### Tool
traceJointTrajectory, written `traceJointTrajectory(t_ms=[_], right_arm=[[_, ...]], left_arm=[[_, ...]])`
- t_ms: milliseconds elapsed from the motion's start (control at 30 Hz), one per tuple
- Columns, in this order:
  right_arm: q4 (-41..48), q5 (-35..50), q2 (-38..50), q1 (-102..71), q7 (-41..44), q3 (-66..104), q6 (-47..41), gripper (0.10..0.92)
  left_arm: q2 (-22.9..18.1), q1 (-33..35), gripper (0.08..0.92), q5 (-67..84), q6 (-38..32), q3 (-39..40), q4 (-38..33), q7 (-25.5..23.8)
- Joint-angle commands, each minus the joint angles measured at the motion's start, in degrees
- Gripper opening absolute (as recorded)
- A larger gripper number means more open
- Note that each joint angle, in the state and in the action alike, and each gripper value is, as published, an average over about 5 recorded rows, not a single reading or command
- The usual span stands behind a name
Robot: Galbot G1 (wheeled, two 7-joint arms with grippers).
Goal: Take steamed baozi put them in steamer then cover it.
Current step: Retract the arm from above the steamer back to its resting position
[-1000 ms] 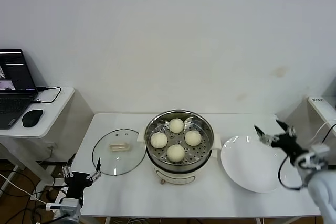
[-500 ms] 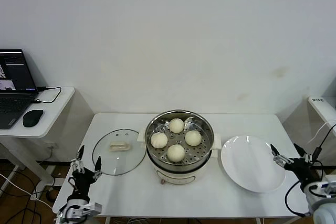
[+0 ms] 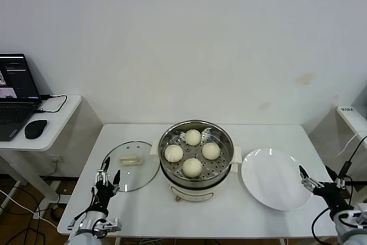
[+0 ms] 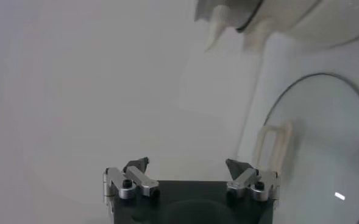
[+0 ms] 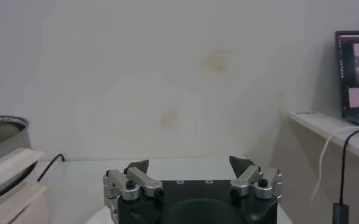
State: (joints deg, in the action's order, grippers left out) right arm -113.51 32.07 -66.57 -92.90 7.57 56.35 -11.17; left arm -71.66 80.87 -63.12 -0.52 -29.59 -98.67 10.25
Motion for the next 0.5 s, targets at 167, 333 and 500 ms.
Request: traceJointTrajectory(t_ms=[167, 333, 500], right_arm=[[-0.74, -1.69, -4.01, -1.46, -0.02, 1.14, 0.80, 0.823], [-0.86, -2.08, -4.57, -1.73, -0.02, 1.58, 0.98, 0.823], [-0.77, -2.48, -5.02, -1.57, -0.02, 1.58, 1.07, 0.823]], left_arm=[[0.62, -9.66, 0.823, -5.12, 3.24, 4.44, 8.47, -5.52], [-0.12, -11.56, 0.823, -5.14, 5.86, 5.52, 8.80, -6.04], [-0.67, -13.32, 0.823, -6.13, 7.54, 6.13, 10.58, -6.71]])
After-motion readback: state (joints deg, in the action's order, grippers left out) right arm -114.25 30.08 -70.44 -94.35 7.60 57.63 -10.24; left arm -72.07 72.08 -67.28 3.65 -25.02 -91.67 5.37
